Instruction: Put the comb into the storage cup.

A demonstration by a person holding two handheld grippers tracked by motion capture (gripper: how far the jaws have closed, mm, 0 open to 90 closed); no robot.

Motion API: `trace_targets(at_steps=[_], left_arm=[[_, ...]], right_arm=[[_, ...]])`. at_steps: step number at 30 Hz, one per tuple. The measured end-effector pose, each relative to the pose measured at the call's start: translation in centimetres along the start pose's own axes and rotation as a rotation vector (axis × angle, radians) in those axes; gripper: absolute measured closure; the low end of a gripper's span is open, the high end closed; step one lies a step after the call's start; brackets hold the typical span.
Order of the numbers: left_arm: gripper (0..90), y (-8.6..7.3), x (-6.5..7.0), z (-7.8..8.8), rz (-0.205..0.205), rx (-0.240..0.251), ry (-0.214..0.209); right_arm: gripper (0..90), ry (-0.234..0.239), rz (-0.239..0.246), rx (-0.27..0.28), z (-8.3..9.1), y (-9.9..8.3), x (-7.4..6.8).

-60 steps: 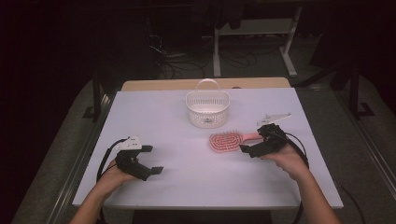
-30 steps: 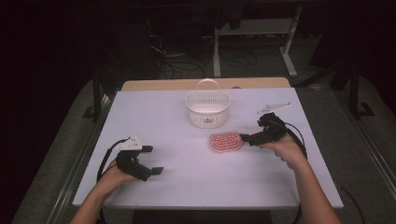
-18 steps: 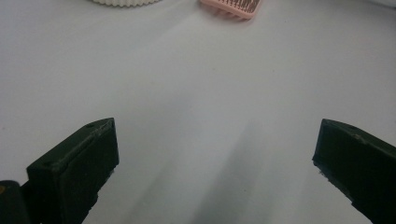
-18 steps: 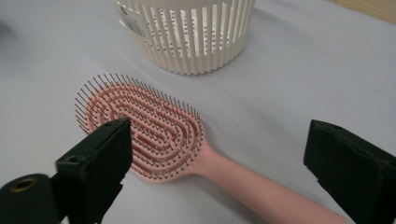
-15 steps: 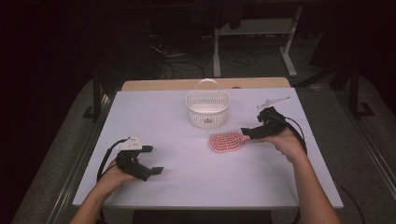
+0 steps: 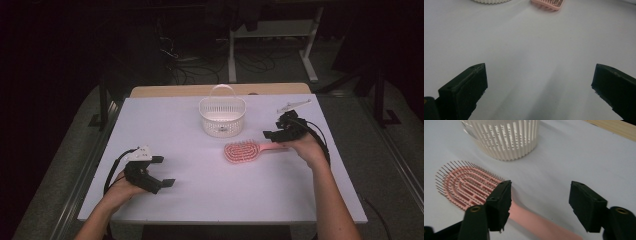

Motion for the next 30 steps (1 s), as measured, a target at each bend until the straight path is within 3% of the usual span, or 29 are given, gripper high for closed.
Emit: trace_targets(at_steps=[10,17,30], left_arm=[[0.0,0.0,0.0,0.0,-0.002,-0.003,0.001],[0.0,0.0,0.0,0.0,-0.001,-0.002,-0.001],[0.0,0.0,0.0,0.0,0.000,0.000,-0.002]], right_arm=[[67.1,-0.002,-0.001,-0.030,-0.9,-0.5,0.7],[87.5,0.023,-0.027,-0.073,-1.5,-1.3,1.5],[88.9,-0.001,-0.040,-0.151,-3.2,-2.9,3.2]])
Point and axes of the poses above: each handheld gripper's, and its own axes: z roughly backward along the jaws, y roughly out of its top, x roughly to its right, the point moved 10 cm from there along -z, roughly forward along the jaws, and after that the axes turned 13 degrees about -y, right-handed, at the moved point
